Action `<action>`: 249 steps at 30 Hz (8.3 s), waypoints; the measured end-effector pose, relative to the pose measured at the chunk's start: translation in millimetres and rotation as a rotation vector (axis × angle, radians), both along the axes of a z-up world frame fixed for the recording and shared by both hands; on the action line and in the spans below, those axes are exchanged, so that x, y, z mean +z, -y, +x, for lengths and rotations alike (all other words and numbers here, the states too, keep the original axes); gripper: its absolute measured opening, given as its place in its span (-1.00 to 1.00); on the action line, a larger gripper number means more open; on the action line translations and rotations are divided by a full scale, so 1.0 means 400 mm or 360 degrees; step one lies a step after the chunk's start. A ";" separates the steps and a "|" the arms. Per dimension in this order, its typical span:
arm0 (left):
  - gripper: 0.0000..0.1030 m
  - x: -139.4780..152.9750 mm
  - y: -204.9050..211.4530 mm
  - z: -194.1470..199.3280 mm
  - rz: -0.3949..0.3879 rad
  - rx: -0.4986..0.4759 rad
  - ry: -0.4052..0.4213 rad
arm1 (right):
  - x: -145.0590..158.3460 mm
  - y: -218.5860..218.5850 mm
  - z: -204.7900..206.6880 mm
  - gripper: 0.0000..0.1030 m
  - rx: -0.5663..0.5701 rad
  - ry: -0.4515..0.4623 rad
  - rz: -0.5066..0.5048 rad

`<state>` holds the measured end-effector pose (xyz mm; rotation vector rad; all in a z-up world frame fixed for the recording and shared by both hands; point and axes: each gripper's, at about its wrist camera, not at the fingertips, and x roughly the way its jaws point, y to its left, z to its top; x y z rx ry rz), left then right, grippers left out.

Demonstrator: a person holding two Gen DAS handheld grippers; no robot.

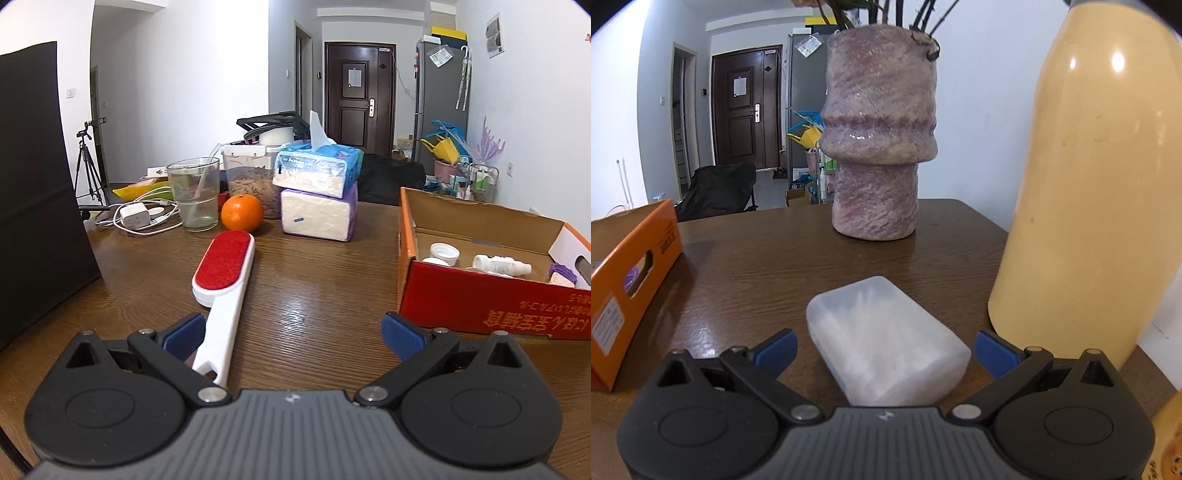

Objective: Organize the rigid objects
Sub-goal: 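Grasp the clear cotton swab box with the right tool while the left tool grasps the lint brush, then carry the lint brush and cotton swab box over the cardboard box with both tools, then open both tools to drop the lint brush and swab box into the box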

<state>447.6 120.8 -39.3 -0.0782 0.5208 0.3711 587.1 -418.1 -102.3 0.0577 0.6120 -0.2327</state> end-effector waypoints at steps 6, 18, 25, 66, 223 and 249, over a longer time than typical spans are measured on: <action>1.00 -0.005 -0.025 0.012 -0.0004 0.0044 -0.0021 | -0.013 0.018 0.057 0.84 0.0044 -0.0060 0.0072; 1.00 -0.007 -0.074 0.023 -0.0025 0.0106 -0.0032 | -0.013 -0.013 0.050 0.26 0.0061 -0.0062 0.0015; 1.00 -0.013 -0.117 0.032 -0.0047 0.0153 -0.0055 | 0.004 -0.045 0.011 0.26 -0.0016 0.0018 -0.0021; 0.66 -0.072 -0.279 0.271 -0.0094 0.0040 -0.0274 | 0.051 -0.284 -0.190 0.26 -0.0062 0.0238 -0.0010; 0.09 0.135 0.206 0.341 -0.0187 -0.0396 0.0139 | 0.183 -0.642 -0.056 0.26 0.0573 0.0652 0.0142; 0.37 0.095 0.222 0.510 -0.0116 -0.0391 -0.0063 | 0.177 -0.647 0.134 0.27 0.0540 0.0466 0.0137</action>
